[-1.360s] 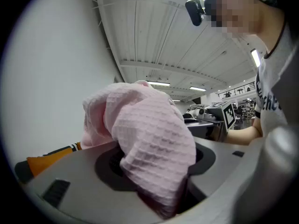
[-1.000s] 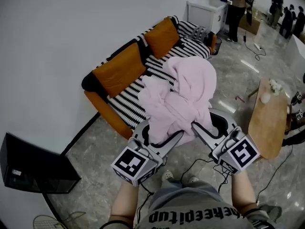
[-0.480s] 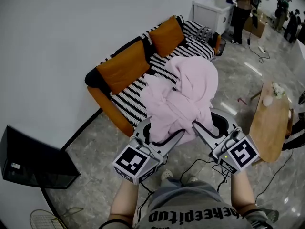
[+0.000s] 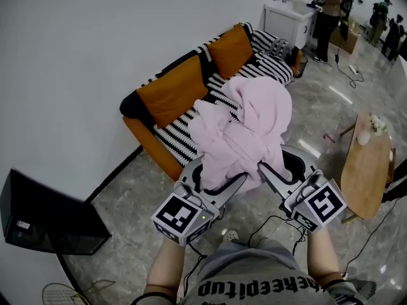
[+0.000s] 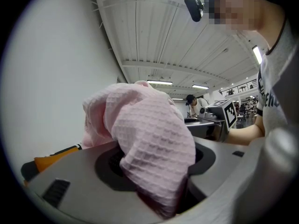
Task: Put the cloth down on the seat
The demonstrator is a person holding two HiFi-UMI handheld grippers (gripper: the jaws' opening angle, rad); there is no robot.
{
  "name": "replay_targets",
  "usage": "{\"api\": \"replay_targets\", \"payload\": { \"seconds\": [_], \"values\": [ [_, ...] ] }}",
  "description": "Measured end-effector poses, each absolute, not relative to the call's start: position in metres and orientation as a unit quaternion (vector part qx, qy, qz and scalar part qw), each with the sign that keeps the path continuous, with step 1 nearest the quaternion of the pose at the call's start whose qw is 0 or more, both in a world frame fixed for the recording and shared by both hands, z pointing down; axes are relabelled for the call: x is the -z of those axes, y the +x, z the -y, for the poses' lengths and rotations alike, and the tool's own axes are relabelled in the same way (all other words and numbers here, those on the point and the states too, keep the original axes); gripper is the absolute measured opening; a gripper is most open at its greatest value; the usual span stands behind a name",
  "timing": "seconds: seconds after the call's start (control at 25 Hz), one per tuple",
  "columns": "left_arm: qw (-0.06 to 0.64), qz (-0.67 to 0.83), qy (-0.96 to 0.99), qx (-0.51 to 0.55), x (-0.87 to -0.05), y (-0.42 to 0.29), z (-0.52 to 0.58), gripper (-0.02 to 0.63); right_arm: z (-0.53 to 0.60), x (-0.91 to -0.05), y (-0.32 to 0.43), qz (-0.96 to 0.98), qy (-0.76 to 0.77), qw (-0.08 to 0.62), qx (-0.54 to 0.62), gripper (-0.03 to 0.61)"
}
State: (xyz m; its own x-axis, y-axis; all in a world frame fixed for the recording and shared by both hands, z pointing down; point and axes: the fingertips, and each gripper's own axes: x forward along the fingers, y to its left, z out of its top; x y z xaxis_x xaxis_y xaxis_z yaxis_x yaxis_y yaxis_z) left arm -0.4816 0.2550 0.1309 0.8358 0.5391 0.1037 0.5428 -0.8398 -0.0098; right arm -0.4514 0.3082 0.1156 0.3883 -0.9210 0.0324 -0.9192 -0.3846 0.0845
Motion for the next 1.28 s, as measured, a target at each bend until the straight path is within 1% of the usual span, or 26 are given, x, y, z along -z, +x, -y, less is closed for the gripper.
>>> {"api": "replay_targets", "payload": {
  "seconds": [0.2,0.48,0.88,1.28],
  "values": [
    [0.026,0.294,-0.954,0.053,-0.127,-0.476,-0.234,0.291,-0.287,-0.112,-0.447,0.544,0.838,0.044,0.007,0.195],
    [0.013,0.306,-0.951,0.054,-0.135,-0.471,-0.234,0.291,-0.288,-0.119,-0.443,0.533,0.844,0.052,-0.001,0.195],
    [0.019,0.293,-0.955,0.051,-0.147,-0.461,-0.235,0.291,-0.289,-0.131,-0.432,0.543,0.838,0.049,0.005,0.195],
    [0.018,0.262,-0.963,0.057,-0.148,-0.384,-0.240,0.291,-0.293,-0.131,-0.351,0.569,0.821,0.044,0.005,0.195]
  ]
}}
